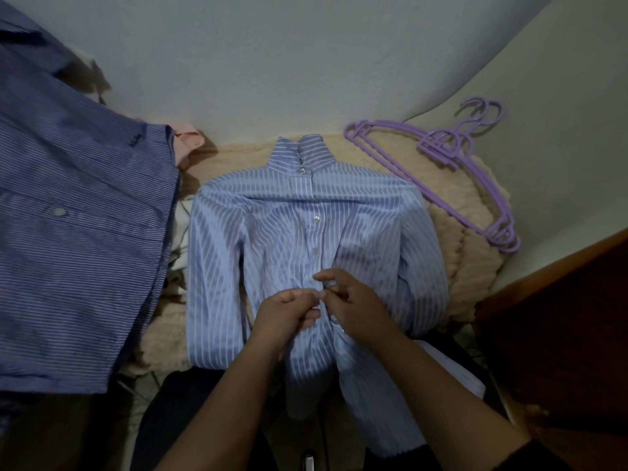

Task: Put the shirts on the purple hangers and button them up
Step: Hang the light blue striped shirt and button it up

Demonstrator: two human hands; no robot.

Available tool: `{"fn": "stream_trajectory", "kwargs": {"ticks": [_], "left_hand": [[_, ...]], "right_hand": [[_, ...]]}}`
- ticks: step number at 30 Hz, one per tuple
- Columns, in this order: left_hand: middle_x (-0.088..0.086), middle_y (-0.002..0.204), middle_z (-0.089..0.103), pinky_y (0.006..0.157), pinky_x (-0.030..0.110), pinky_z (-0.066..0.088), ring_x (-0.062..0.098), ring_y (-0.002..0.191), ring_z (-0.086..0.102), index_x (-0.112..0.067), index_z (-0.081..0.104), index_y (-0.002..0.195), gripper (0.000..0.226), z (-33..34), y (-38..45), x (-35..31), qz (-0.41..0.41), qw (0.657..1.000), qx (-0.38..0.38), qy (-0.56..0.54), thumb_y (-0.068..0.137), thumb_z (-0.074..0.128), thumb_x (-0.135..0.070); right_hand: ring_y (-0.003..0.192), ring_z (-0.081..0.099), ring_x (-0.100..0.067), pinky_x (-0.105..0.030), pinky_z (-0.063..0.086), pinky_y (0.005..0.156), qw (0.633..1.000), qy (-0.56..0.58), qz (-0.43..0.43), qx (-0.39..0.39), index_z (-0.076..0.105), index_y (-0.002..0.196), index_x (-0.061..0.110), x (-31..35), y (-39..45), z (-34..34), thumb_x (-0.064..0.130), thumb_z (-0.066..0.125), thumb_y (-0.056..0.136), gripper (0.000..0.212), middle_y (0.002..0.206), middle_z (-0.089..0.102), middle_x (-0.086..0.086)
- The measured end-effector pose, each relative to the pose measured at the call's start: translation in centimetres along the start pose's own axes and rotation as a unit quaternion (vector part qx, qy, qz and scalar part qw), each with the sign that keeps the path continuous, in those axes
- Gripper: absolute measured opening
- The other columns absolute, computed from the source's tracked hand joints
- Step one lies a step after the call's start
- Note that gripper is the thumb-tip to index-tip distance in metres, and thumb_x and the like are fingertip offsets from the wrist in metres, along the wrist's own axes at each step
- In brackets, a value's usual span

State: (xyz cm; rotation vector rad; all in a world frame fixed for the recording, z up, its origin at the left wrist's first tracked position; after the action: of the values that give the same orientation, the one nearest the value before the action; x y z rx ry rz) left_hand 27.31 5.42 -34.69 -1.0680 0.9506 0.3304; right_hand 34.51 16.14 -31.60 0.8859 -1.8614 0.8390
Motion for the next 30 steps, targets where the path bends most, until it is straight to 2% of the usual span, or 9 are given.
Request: {"fn": "stream_trajectory", "kwargs": {"ticks": [2, 4, 7, 11, 15, 17, 22, 26, 30], "left_hand": [[0.010, 0.069, 0.068, 0.058, 0.018, 0.054, 0.010, 0.058, 0.063, -0.004, 0.071, 0.083, 0.007, 0.1, -0.1, 0.0, 0.014, 1.000, -0.015, 0.005, 0.087, 0.068, -0.009], [0.015, 0.069, 0.067, 0.057, 0.020, 0.052, 0.014, 0.058, 0.061, -0.001, 0.071, 0.084, 0.009, 0.2, -0.2, 0.2, 0.029, 0.999, -0.032, 0.016, 0.086, 0.068, -0.009], [0.018, 0.068, 0.065, 0.056, 0.026, 0.047, 0.021, 0.060, 0.056, 0.003, 0.071, 0.082, 0.010, 0.3, -0.4, 0.2, 0.063, 0.996, -0.045, 0.046, 0.086, 0.066, -0.005], [0.008, 0.054, 0.060, 0.046, 0.019, 0.042, 0.010, 0.045, 0.050, 0.000, 0.067, 0.074, 0.012, 0.5, -0.3, 0.0, 0.094, 0.991, -0.056, 0.076, 0.086, 0.066, -0.002], [0.008, 0.056, 0.060, 0.049, 0.019, 0.044, 0.008, 0.046, 0.052, 0.002, 0.066, 0.079, 0.007, 0.4, -0.3, 0.0, 0.086, 0.993, -0.043, 0.064, 0.084, 0.069, -0.003], [0.007, 0.056, 0.061, 0.051, 0.019, 0.044, 0.008, 0.048, 0.053, 0.000, 0.068, 0.077, 0.006, 0.4, -0.2, 0.1, 0.081, 0.994, -0.024, 0.074, 0.082, 0.071, -0.002], [0.006, 0.054, 0.061, 0.048, 0.018, 0.043, 0.012, 0.049, 0.051, 0.000, 0.071, 0.078, 0.006, 0.2, -0.1, 0.1, 0.067, 0.995, -0.007, 0.077, 0.082, 0.072, -0.004], [0.009, 0.054, 0.061, 0.041, 0.015, 0.038, 0.005, 0.039, 0.049, 0.001, 0.068, 0.077, 0.016, 0.0, -0.1, 0.0, 0.052, 0.996, -0.016, 0.076, 0.085, 0.071, -0.012], [0.009, 0.053, 0.061, 0.042, 0.016, 0.041, 0.008, 0.040, 0.051, -0.002, 0.066, 0.069, 0.020, 0.1, 0.2, 0.0, 0.041, 0.996, -0.017, 0.076, 0.088, 0.066, -0.009]], "right_hand": [[0.090, 0.058, -0.004, -0.013, 0.043, 0.080, 1.000, 0.000, 0.006, -0.008, 0.067, 0.106, 0.025, 0.0, 0.1, 0.0, 0.015, 0.057, 0.092, 0.020, 0.095, 0.067, 0.007], [0.100, 0.057, -0.003, -0.010, 0.039, 0.088, 1.000, -0.003, 0.013, -0.025, 0.070, 0.108, 0.014, -0.2, 0.3, -0.3, 0.015, 0.060, 0.091, 0.020, 0.106, 0.068, 0.003], [0.090, 0.060, -0.006, -0.006, 0.043, 0.075, 0.999, 0.002, 0.026, -0.023, 0.071, 0.107, 0.012, -0.2, 0.4, -0.5, 0.017, 0.062, 0.090, 0.020, 0.097, 0.067, 0.004], [0.074, 0.066, -0.021, -0.036, 0.054, 0.074, 0.998, 0.010, 0.062, -0.015, 0.073, 0.099, 0.011, -0.3, 0.8, -0.6, 0.021, 0.063, 0.089, 0.017, 0.087, 0.072, -0.006], [0.053, 0.058, -0.007, -0.035, 0.055, 0.070, 0.992, 0.039, 0.116, -0.004, 0.073, 0.081, 0.016, -0.9, 1.4, -0.6, 0.020, 0.066, 0.086, 0.009, 0.056, 0.063, 0.009], [0.044, 0.055, -0.001, -0.030, 0.054, 0.064, 0.987, 0.055, 0.152, 0.000, 0.069, 0.068, 0.020, -1.1, 1.7, -0.5, 0.014, 0.067, 0.083, 0.017, 0.043, 0.058, 0.010], [0.036, 0.050, -0.006, -0.025, 0.047, 0.046, 0.974, 0.100, 0.202, -0.012, 0.065, 0.062, 0.014, -1.8, 2.3, -0.4, 0.004, 0.065, 0.081, 0.022, 0.037, 0.053, 0.005], [0.037, 0.049, -0.007, -0.028, 0.048, 0.048, 0.975, 0.115, 0.190, -0.029, 0.062, 0.064, 0.014, -2.3, 2.2, -0.3, 0.000, 0.065, 0.081, 0.022, 0.048, 0.054, 0.001], [0.037, 0.049, -0.003, -0.025, 0.048, 0.048, 0.979, 0.103, 0.170, -0.037, 0.060, 0.066, 0.016, -2.3, 2.2, -0.4, 0.000, 0.066, 0.079, 0.021, 0.056, 0.055, -0.001]]}}
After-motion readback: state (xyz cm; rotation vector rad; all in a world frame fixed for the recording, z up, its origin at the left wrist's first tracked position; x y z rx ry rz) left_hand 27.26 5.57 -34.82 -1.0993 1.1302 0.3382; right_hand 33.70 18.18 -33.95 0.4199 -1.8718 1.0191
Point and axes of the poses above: each hand's wrist, its own y-axis towards the middle knuckle, its own z-axis out of the palm, x = y × z, the point moved 5 cm from there along y, towards the middle knuckle
